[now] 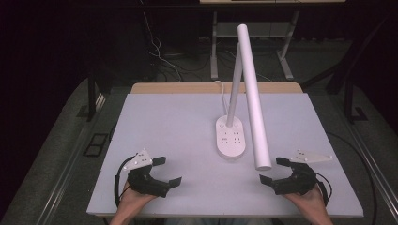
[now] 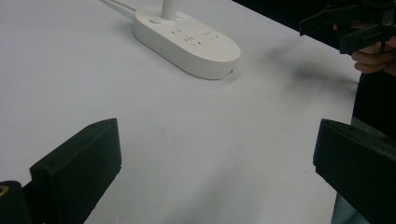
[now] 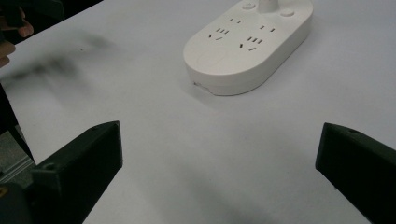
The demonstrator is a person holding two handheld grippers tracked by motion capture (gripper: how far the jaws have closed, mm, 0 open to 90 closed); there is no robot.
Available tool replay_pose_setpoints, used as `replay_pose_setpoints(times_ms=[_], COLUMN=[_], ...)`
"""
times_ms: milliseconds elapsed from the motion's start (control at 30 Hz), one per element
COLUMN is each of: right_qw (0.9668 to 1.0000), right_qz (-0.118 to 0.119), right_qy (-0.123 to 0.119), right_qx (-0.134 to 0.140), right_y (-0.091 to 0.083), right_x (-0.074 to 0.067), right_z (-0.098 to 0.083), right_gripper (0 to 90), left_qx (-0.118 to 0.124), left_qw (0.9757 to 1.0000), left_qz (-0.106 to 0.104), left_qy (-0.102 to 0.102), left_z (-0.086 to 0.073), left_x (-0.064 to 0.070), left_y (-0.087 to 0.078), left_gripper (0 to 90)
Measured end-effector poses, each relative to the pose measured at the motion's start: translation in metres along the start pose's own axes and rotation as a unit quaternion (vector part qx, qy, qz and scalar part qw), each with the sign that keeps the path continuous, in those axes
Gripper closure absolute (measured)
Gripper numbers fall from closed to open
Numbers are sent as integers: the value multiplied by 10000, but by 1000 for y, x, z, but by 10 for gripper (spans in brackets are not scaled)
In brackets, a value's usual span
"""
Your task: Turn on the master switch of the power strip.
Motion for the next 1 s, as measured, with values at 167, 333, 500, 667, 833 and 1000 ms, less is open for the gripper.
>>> replay_pose_setpoints(times_ms=[167,333,500,667,833,1000], right_qw=[10000,10000,10000,10000,10000,10000], right_qz=[-11,-30,-26,-15,-20,-11], right_qy=[41,56,96,66,44,31], right_qx=[-17,0,-5,-4,-12,-24], right_y=[-1,-1,-1,-1,-1,0], right_x=[1,1,1,1,2,1], right_z=[0,0,0,0,0,0], right_gripper=[1,1,1,1,1,1], left_qx=[-73,-154,-247,-323,-333,-347], left_qw=[10000,9999,9996,9994,9992,9992], left_qz=[-39,-41,-135,-145,-169,-151], left_qy=[-2,-9,-82,-61,-118,-123], left_z=[8,11,18,23,28,34], left_x=[-1,-1,-3,-4,-8,-11], left_y=[0,2,5,8,10,15], left_gripper=[1,2,2,2,1,0])
Point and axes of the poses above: each handheld gripper's, and its own axes: y roughly forward along the jaws, z roughly out of its top, x roughly to its right, the point moved 1 cm from there along y, roughly forward along the jaws, and after that the axes turned 1 degree about -z, right-handed, at the moved point
